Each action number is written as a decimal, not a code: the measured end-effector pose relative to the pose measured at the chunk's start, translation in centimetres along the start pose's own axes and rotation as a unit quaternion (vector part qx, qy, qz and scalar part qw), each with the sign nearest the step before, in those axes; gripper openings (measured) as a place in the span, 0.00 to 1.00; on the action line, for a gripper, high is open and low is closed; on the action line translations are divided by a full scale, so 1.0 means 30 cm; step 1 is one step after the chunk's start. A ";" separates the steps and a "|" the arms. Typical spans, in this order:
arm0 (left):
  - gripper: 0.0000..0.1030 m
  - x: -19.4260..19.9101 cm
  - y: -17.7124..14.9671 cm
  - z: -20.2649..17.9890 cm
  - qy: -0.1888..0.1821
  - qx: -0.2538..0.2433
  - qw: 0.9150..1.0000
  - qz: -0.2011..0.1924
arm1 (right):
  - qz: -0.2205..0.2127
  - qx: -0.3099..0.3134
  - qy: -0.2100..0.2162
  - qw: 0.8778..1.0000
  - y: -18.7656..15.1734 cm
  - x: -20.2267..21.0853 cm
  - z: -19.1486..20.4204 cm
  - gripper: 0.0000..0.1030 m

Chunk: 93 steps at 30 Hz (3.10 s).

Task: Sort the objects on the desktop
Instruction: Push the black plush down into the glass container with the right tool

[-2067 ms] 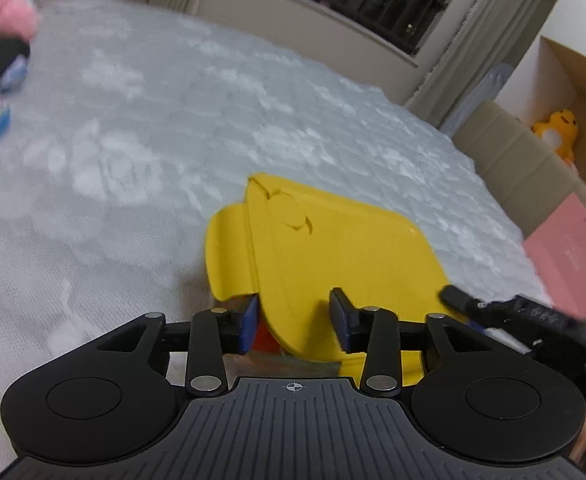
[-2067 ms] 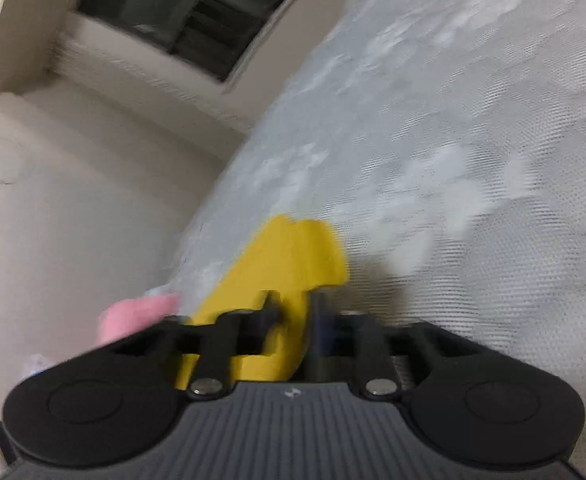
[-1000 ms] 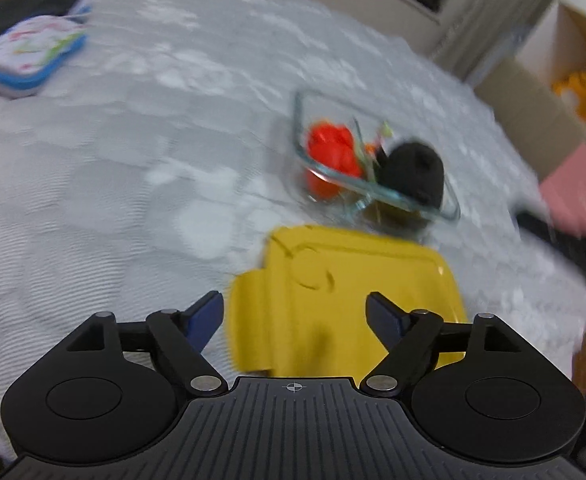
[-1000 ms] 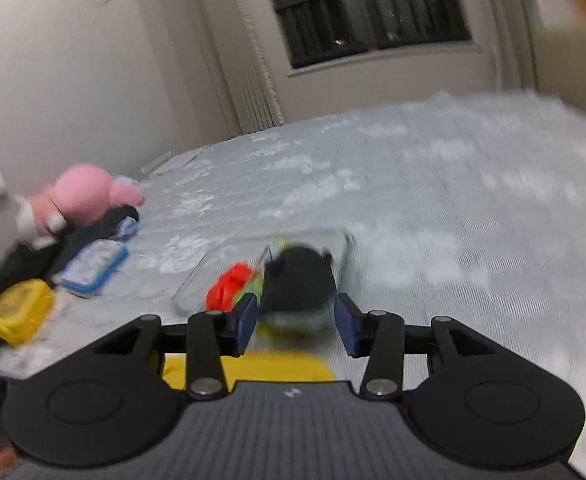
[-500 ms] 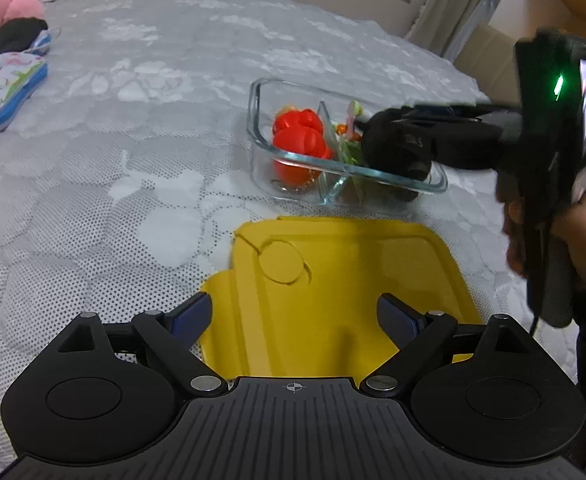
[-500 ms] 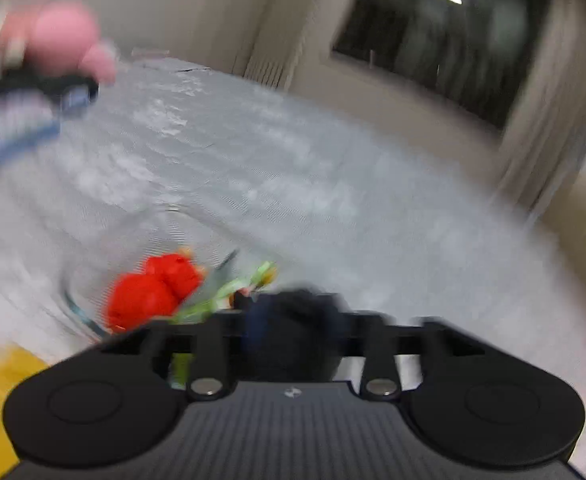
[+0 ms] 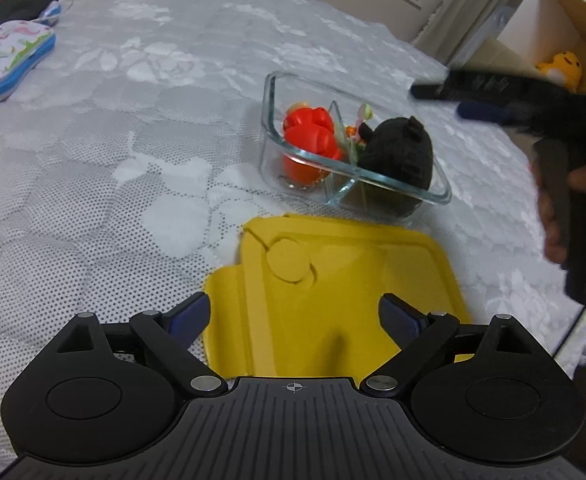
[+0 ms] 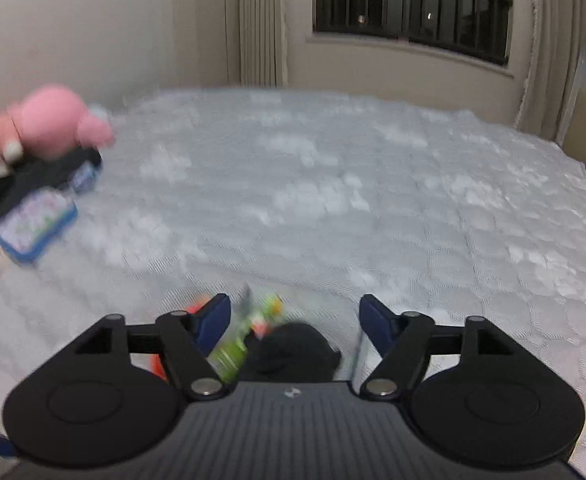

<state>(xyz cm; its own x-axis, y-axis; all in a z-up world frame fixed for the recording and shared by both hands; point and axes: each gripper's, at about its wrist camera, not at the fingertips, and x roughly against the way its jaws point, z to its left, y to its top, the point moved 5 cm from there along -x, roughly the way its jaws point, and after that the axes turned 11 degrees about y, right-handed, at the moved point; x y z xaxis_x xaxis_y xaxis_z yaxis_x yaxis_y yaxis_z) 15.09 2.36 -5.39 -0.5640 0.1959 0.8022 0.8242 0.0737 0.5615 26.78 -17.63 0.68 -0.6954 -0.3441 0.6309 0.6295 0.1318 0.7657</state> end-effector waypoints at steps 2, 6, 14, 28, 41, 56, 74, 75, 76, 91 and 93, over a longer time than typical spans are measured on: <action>0.93 -0.003 -0.003 0.001 0.001 -0.002 1.000 0.001 | 0.033 -0.001 -0.006 0.999 -0.026 -0.049 -0.016 0.70; 0.93 -0.024 -0.007 0.013 0.001 0.003 1.000 0.011 | 0.062 -0.001 0.000 0.998 -0.066 -0.126 -0.015 0.56; 0.93 -0.039 -0.004 0.059 -0.015 0.024 1.000 0.011 | 0.159 0.276 -0.103 0.942 -0.060 -0.201 0.187 0.35; 0.94 -0.037 0.005 0.106 -0.029 0.053 0.998 0.007 | 0.122 0.110 -0.009 0.986 0.016 -0.125 0.144 0.28; 0.95 -0.004 -0.007 0.100 -0.017 0.054 0.998 0.010 | 0.107 0.010 0.049 0.993 0.019 -0.068 0.094 0.19; 0.95 0.007 -0.021 0.100 -0.027 0.073 0.997 0.022 | 0.037 0.006 0.029 0.999 0.046 -0.028 -0.009 0.53; 0.96 -0.003 -0.003 0.148 -0.055 0.082 0.995 0.016 | -0.011 -0.098 0.101 0.990 0.118 -0.099 0.022 0.13; 0.96 -0.003 -0.004 0.139 -0.055 0.080 0.995 0.018 | -0.003 -0.085 0.094 0.992 0.111 -0.104 0.030 0.13; 0.96 -0.002 -0.006 0.131 -0.054 0.077 0.995 0.018 | 0.002 -0.068 0.078 0.995 0.103 -0.109 0.037 0.13; 0.96 -0.019 -0.010 0.107 -0.064 0.079 0.994 0.026 | 0.072 0.003 0.020 0.997 0.005 -0.025 -0.003 0.60; 0.96 -0.019 -0.013 0.095 -0.070 0.077 0.994 0.028 | 0.088 0.000 0.014 0.996 -0.023 -0.055 0.003 0.57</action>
<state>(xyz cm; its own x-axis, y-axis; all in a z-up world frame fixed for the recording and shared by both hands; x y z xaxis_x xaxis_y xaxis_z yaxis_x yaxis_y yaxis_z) 15.24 5.01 -6.66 -0.5136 0.3380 0.7887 0.8580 0.2049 0.4710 27.47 -17.09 -0.86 -0.5644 -0.3414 0.7516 0.7409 0.1919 0.6436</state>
